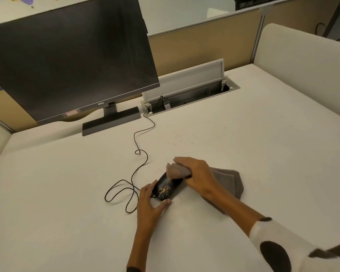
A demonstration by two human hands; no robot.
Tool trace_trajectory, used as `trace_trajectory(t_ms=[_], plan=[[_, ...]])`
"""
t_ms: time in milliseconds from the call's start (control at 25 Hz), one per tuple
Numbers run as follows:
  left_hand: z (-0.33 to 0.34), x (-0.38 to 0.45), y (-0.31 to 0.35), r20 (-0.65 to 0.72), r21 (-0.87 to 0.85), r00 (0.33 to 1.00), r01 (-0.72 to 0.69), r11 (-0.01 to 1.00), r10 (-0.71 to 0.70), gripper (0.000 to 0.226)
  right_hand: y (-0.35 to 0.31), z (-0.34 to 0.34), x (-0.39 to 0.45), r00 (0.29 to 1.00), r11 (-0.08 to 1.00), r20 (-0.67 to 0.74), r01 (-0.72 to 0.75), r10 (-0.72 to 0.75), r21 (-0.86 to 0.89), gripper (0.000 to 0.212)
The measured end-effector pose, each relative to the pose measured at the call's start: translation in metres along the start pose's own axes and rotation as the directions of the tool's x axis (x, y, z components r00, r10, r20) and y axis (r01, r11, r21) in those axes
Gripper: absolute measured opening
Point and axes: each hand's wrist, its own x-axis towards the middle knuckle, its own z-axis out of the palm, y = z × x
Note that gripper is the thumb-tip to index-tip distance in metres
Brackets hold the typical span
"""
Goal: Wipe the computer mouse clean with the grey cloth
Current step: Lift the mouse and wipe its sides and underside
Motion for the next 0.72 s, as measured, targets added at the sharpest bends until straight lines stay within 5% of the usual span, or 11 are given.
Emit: trace_trajectory(t_ms=[120, 240, 320, 600, 720], plan=[[0.000, 0.001, 0.000, 0.001, -0.008, 1.000, 0.018, 1.000, -0.018, 0.064, -0.017, 0.014, 0.025, 0.970, 0.983, 0.238, 0.097, -0.058, -0.156, 0.054], [-0.001, 0.004, -0.001, -0.018, -0.058, 0.995, 0.097, 0.994, -0.098, 0.075, -0.023, 0.035, 0.023, 0.860, 0.786, 0.456, 0.440, -0.230, -0.434, 0.043], [-0.001, 0.006, -0.003, -0.001, -0.098, 0.991, 0.133, 0.986, -0.133, 0.088, -0.013, 0.038, 0.016, 0.836, 0.694, 0.458, 0.523, -0.302, -0.496, 0.038], [0.003, 0.001, -0.004, -0.036, -0.088, 0.995, 0.094, 0.992, -0.097, 0.073, 0.013, 0.027, 0.014, 0.973, 0.842, 0.223, 0.171, -0.062, -0.512, 0.062], [0.002, 0.000, -0.002, -0.049, -0.059, 0.997, 0.052, 0.997, -0.055, 0.064, 0.013, 0.032, -0.010, 0.969, 0.812, 0.206, 0.228, -0.136, -0.538, 0.073]])
